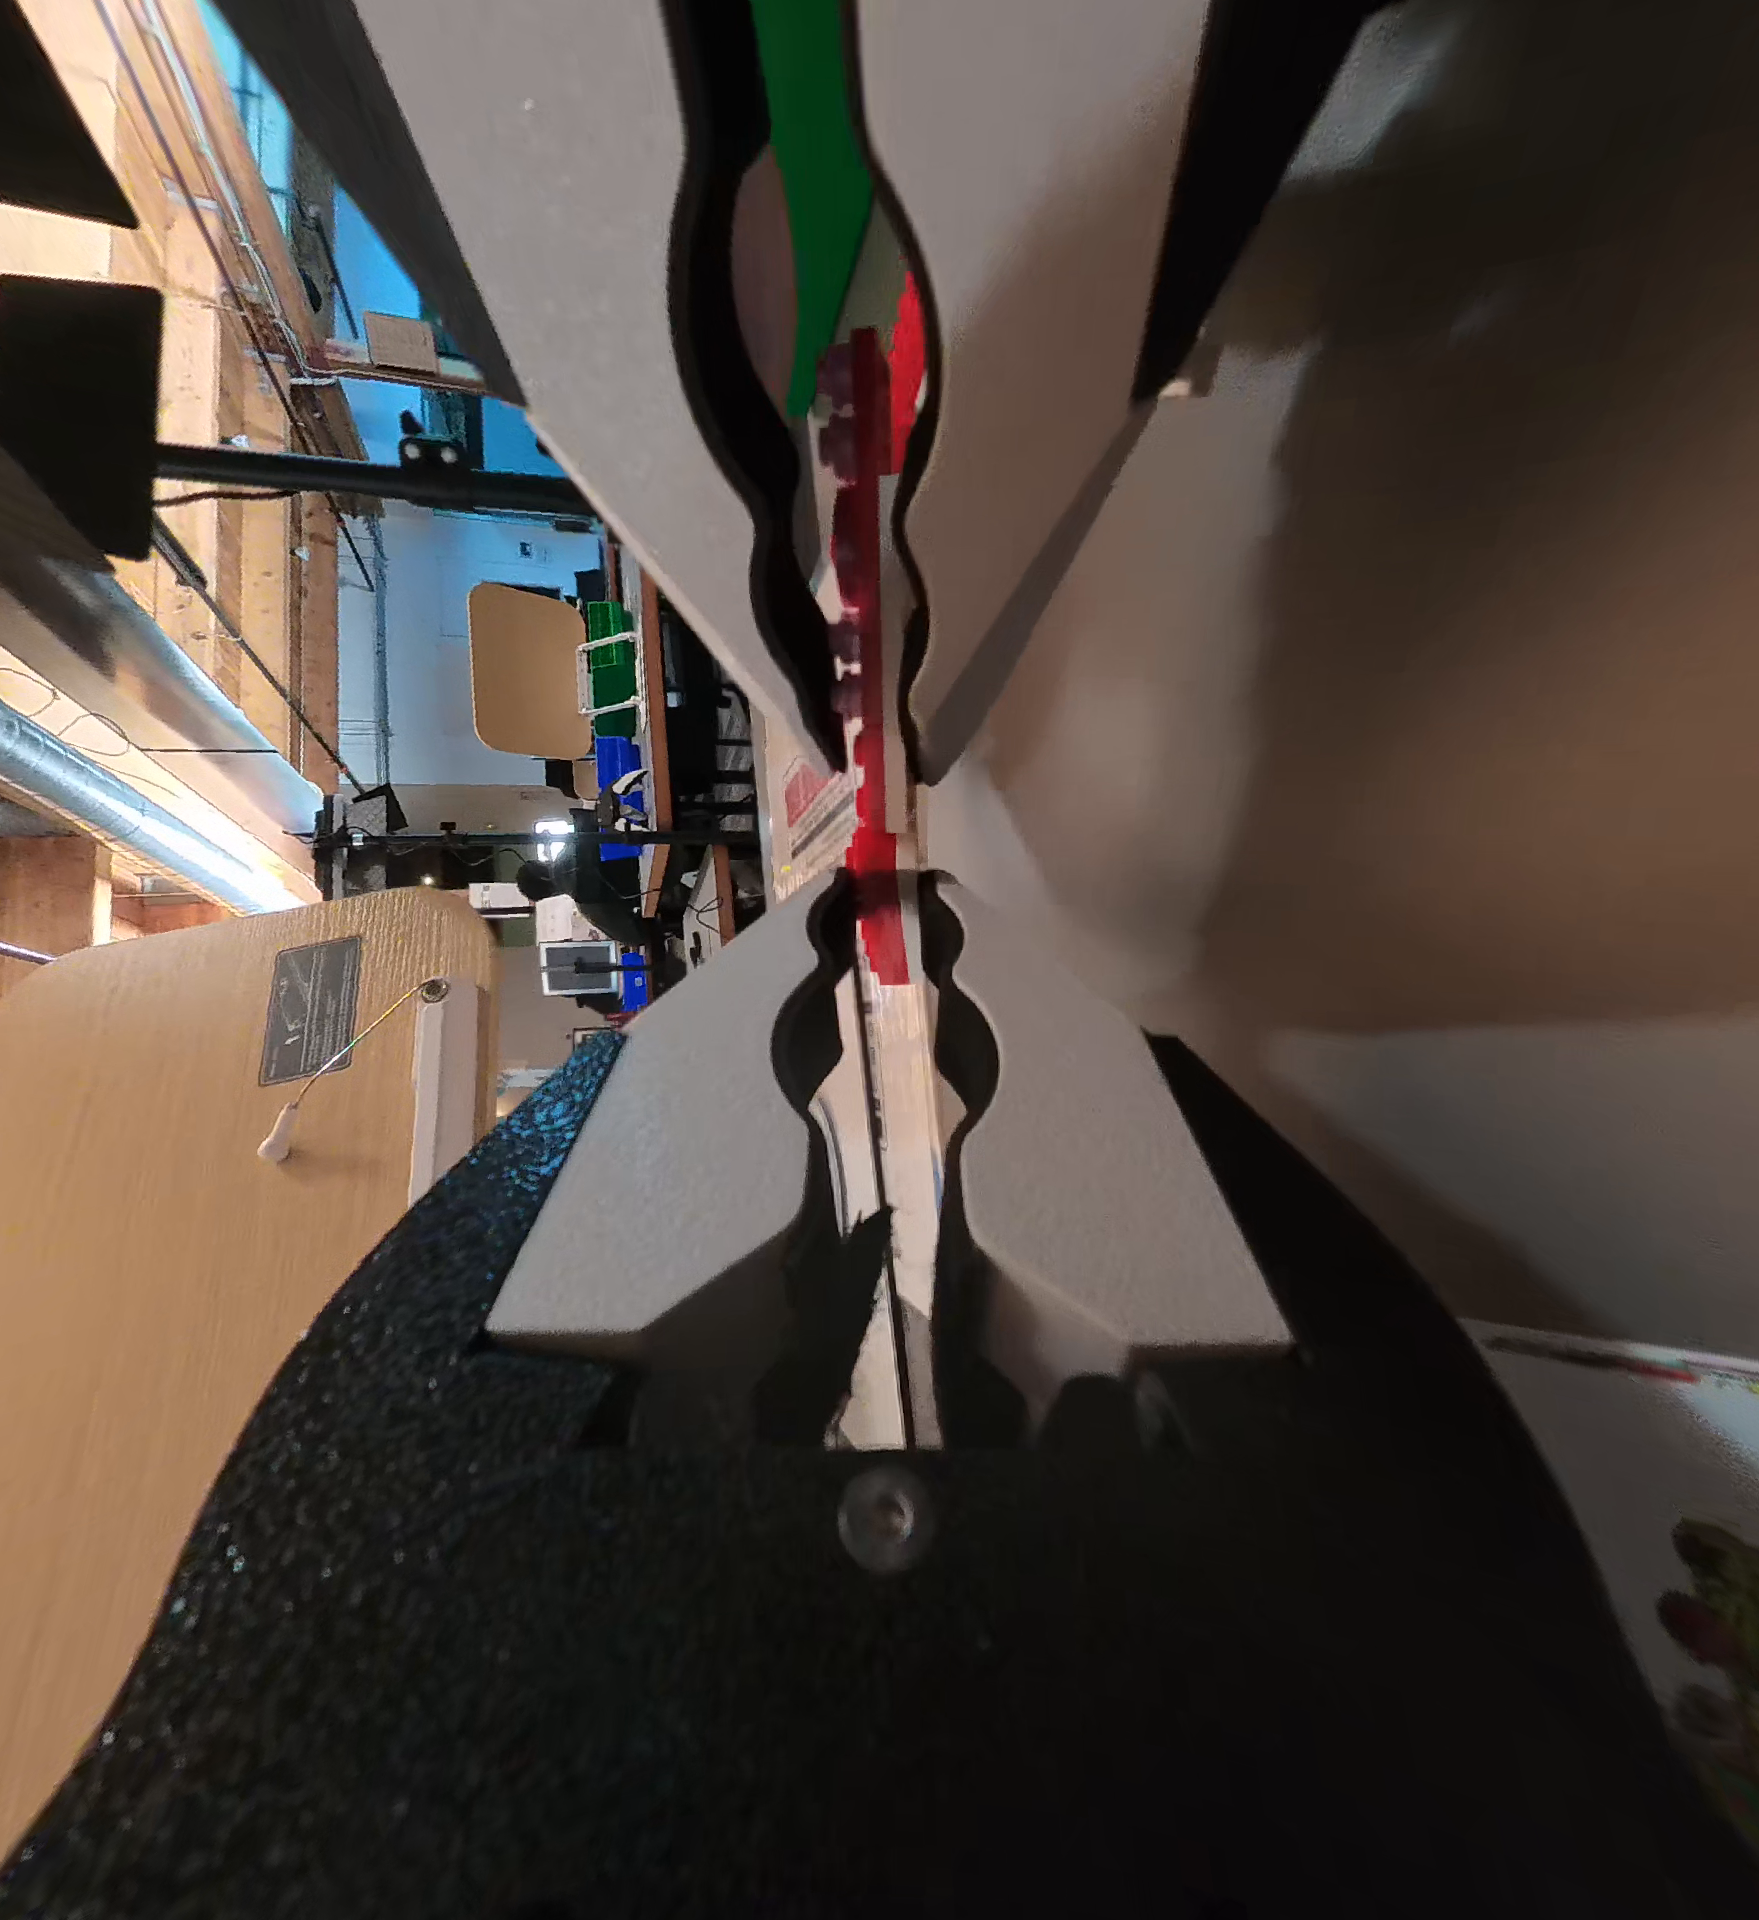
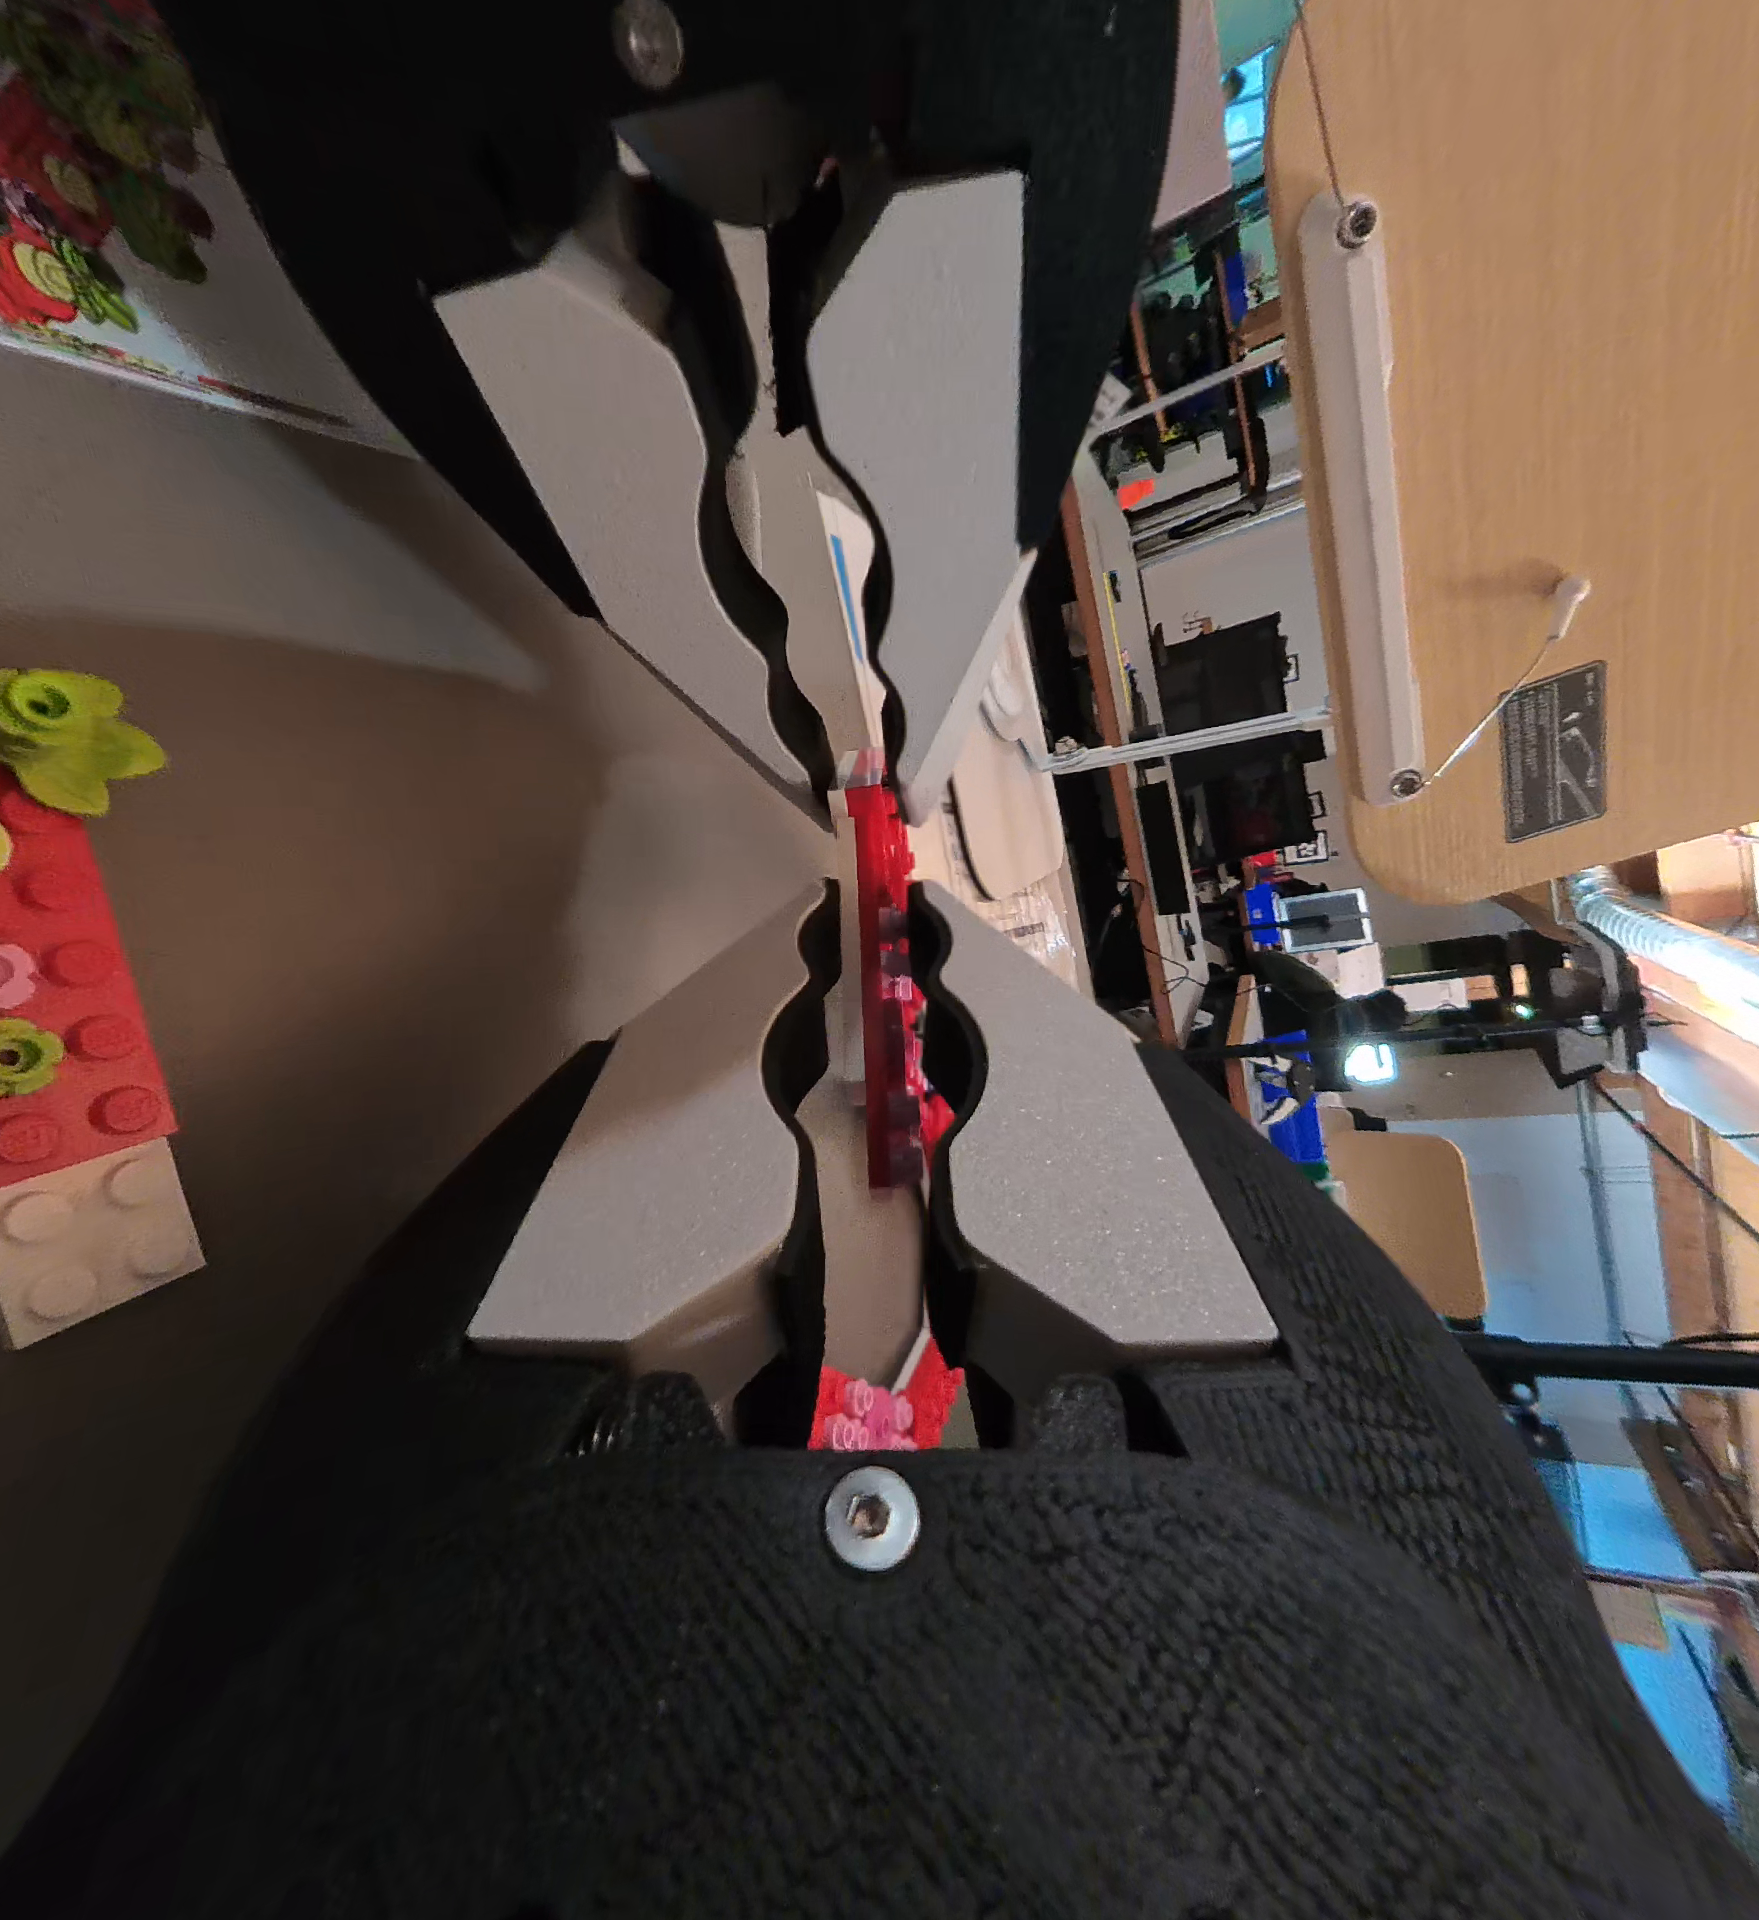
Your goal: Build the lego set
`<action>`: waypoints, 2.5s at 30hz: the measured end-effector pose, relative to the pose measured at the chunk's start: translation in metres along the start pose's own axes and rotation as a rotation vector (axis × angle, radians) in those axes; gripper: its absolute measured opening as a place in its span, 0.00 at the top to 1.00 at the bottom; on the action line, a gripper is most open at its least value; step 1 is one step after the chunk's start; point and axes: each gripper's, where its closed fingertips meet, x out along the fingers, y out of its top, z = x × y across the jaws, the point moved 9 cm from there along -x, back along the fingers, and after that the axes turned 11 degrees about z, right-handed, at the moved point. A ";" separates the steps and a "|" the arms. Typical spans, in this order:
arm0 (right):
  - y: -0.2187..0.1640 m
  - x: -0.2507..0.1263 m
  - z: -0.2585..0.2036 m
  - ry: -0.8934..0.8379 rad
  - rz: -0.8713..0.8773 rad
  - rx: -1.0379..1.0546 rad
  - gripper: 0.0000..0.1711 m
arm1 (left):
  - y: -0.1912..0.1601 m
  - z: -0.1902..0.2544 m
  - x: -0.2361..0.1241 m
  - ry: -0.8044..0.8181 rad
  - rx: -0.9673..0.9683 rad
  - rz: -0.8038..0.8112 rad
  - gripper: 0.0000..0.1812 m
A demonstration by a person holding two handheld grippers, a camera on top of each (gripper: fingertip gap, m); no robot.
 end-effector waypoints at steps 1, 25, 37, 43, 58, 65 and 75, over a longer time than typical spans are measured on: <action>-0.001 0.001 -0.001 0.007 0.003 0.003 0.94 | 0.000 0.001 0.000 -0.005 0.010 -0.002 0.95; -0.021 -0.082 0.015 -0.475 0.291 0.430 0.87 | -0.030 -0.001 -0.021 -0.155 -0.011 -0.014 0.88; -0.041 -0.093 0.023 -0.581 0.282 0.567 0.89 | 0.038 -0.036 -0.136 0.303 -0.677 0.063 0.87; -0.037 -0.094 0.021 -0.540 0.346 0.564 0.89 | 0.075 -0.013 -0.186 0.527 -0.903 0.251 0.85; -0.045 -0.106 0.031 -0.573 0.467 0.608 0.89 | 0.073 0.008 -0.219 0.750 -0.815 0.337 0.84; -0.041 -0.102 0.028 -0.538 0.479 0.591 0.89 | 0.068 0.010 -0.217 0.728 -0.873 0.355 0.85; -0.041 -0.102 0.030 -0.546 0.498 0.600 0.85 | 0.067 0.012 -0.215 0.706 -0.881 0.357 0.86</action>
